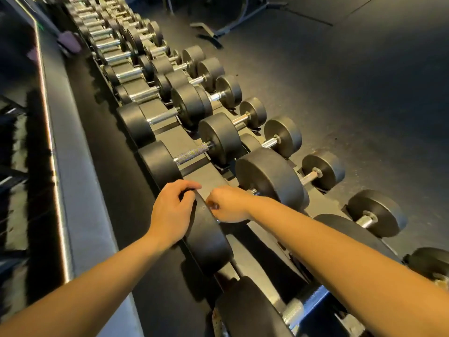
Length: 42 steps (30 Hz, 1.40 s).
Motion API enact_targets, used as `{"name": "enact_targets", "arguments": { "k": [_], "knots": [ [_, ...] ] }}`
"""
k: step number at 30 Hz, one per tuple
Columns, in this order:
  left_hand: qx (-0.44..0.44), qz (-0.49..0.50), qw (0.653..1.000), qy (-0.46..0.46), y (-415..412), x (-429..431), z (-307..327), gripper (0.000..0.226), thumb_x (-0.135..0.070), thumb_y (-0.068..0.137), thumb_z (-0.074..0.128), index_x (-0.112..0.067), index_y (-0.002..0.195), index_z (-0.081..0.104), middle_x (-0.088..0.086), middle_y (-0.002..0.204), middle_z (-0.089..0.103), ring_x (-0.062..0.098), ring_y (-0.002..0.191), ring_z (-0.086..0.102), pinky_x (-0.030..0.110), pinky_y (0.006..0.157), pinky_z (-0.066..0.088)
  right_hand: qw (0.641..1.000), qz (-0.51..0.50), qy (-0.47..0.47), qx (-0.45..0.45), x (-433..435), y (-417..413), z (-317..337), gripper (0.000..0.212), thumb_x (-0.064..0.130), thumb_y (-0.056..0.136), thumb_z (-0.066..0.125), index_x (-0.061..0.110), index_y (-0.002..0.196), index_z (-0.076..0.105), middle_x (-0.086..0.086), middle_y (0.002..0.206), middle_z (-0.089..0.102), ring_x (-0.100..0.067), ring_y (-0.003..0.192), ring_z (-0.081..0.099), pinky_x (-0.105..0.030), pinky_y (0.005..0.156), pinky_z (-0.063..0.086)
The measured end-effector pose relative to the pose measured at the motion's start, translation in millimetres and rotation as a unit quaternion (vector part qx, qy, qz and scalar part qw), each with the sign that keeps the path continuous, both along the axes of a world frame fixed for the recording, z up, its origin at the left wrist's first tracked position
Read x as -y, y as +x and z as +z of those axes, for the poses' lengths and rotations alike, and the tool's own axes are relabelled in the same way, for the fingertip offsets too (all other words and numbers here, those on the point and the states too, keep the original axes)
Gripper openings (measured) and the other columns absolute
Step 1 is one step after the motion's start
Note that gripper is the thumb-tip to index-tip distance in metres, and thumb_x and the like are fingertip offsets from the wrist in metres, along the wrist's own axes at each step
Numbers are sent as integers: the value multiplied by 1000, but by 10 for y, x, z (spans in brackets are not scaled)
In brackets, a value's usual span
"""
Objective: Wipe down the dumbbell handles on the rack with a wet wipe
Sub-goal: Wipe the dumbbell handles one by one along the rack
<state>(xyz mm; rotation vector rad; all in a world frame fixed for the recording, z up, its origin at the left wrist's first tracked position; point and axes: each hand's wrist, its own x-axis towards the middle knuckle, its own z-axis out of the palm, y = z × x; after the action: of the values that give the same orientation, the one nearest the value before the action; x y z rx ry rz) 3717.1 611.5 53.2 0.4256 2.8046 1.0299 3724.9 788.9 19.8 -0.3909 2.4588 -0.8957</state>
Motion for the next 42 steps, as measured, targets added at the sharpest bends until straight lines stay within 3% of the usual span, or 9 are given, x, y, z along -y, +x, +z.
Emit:
{"name": "enact_targets", "arguments": {
  "k": [5, 13, 19, 22, 26, 28, 37, 39, 42],
  "knots": [
    [15, 21, 1000, 7, 12, -40, 26, 29, -17, 105, 46, -29, 118, 70, -22, 114, 60, 5, 118, 52, 30, 102, 40, 971, -47, 183, -149, -246, 180, -78, 21, 29, 97, 64, 14, 111, 63, -5, 103, 64, -24, 94, 65, -41, 85, 56],
    [4, 23, 1000, 8, 22, -66, 41, 30, -15, 105, 46, -24, 117, 72, -15, 116, 63, 5, 116, 52, 29, 100, 39, 940, -250, -229, -34, 72, 684, -403, 12, 26, 99, 62, 24, 110, 66, 4, 99, 70, -12, 92, 64, -37, 84, 57],
    [6, 24, 1000, 6, 27, -50, 41, 31, -15, 105, 45, -23, 118, 72, -14, 118, 63, 6, 119, 51, 30, 101, 39, 932, -311, -182, -31, 147, 794, -612, 5, 20, 96, 66, 19, 92, 70, 5, 84, 68, -10, 81, 65, -30, 79, 55],
    [6, 24, 1000, 6, 30, -63, 33, 31, -15, 105, 45, -24, 118, 72, -13, 119, 63, 7, 119, 51, 29, 100, 39, 835, -435, -324, 91, 145, 792, -650, 5, 12, 92, 71, 7, 91, 72, -3, 81, 73, -12, 77, 70, -27, 75, 56],
    [5, 26, 1000, 7, 18, -58, 29, 30, -16, 105, 46, -24, 117, 72, -13, 119, 63, 6, 118, 51, 29, 99, 39, 564, -547, -548, 287, 245, 828, -443, 18, -6, 90, 67, -6, 108, 70, -18, 91, 75, -22, 75, 75, -27, 61, 59],
    [1, 27, 1000, 5, 19, -57, 17, 30, -16, 105, 46, -24, 117, 72, -13, 119, 64, 7, 118, 51, 29, 98, 39, 519, -587, -544, 299, 237, 774, -377, 15, -9, 90, 65, -4, 104, 70, -18, 86, 76, -25, 74, 76, -31, 59, 61],
    [-3, 25, 1000, 9, 34, -64, 8, 29, -20, 105, 45, -26, 118, 70, -16, 115, 60, 4, 116, 49, 28, 99, 37, 472, -710, -467, 234, 63, 620, -369, 3, 8, 94, 69, 11, 93, 69, -10, 96, 73, -24, 90, 72, -36, 84, 60],
    [-9, 20, 1000, 7, 23, -54, -8, 29, -20, 105, 46, -27, 118, 70, -16, 116, 61, 4, 116, 49, 28, 98, 37, 531, -681, -440, 245, 151, 647, -308, 3, 9, 91, 71, 10, 94, 73, -8, 93, 74, -20, 86, 71, -32, 79, 60],
    [-16, 15, 1000, 8, 16, -55, -14, 28, -19, 104, 46, -26, 117, 70, -17, 117, 61, 2, 115, 48, 25, 95, 35, 694, -566, -393, 209, 319, 753, -194, 5, 7, 92, 69, 8, 94, 74, -5, 91, 73, -15, 81, 68, -25, 69, 56]
  ]
}}
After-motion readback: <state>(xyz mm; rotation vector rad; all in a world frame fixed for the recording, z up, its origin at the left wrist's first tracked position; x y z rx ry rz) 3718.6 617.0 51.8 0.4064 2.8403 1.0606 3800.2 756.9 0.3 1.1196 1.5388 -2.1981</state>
